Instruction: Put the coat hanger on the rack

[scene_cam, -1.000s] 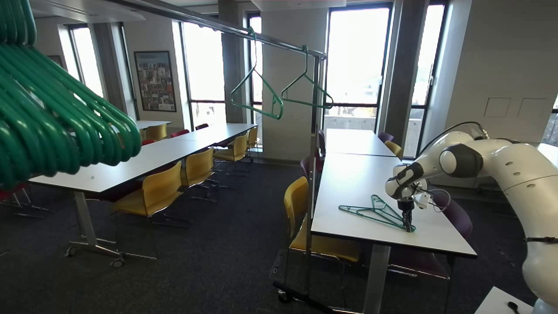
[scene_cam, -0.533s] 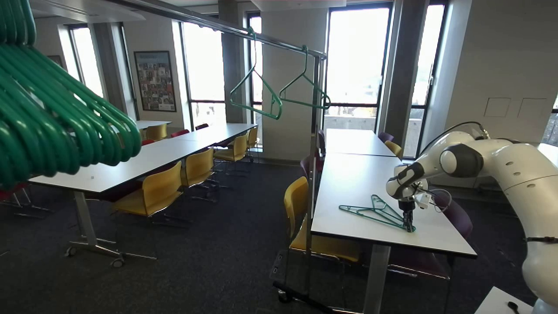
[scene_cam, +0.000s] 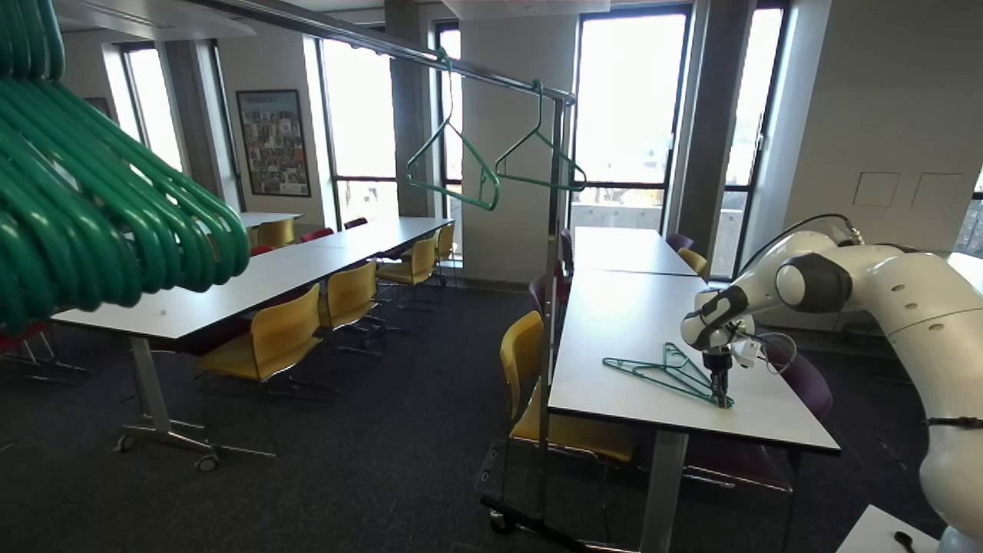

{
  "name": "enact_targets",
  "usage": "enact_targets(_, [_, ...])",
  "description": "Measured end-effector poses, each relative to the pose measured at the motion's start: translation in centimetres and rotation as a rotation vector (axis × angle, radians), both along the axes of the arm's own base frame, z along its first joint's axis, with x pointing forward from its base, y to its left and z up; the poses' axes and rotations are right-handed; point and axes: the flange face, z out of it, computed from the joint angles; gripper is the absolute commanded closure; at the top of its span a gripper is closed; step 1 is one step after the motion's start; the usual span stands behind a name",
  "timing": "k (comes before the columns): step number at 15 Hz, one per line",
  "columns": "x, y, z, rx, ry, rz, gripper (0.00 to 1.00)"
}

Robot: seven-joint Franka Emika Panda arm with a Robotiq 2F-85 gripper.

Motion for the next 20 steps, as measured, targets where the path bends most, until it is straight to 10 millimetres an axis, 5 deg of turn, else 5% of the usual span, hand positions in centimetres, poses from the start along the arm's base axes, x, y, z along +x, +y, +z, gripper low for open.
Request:
enact_targets(4, [0.0, -0.01, 0.02, 0.0, 0.0, 0.0, 0.97])
enact_targets(5, [0.01, -0.01, 0.02, 0.0, 0.0, 0.0, 0.72])
enact_targets(9, [0.1, 0.11, 0.02, -0.001, -0.001, 0.001, 0.4])
enact_targets(10, [0.12, 0.14, 0.02, -0.001, -0.001, 0.002, 0.43])
enact_targets(11, [0.15, 0.16, 0.03, -0.002, -0.002, 0.002, 0.77])
enact_targets(13, [0.19, 0.16, 0.05, -0.003, -0.005, 0.003, 0.71])
enact_targets(17, [0.22, 0.15, 0.08, -0.004, -0.007, 0.003, 1.0])
enact_targets(20, [0.25, 0.11, 0.23, -0.006, -0.009, 0.0, 0.97])
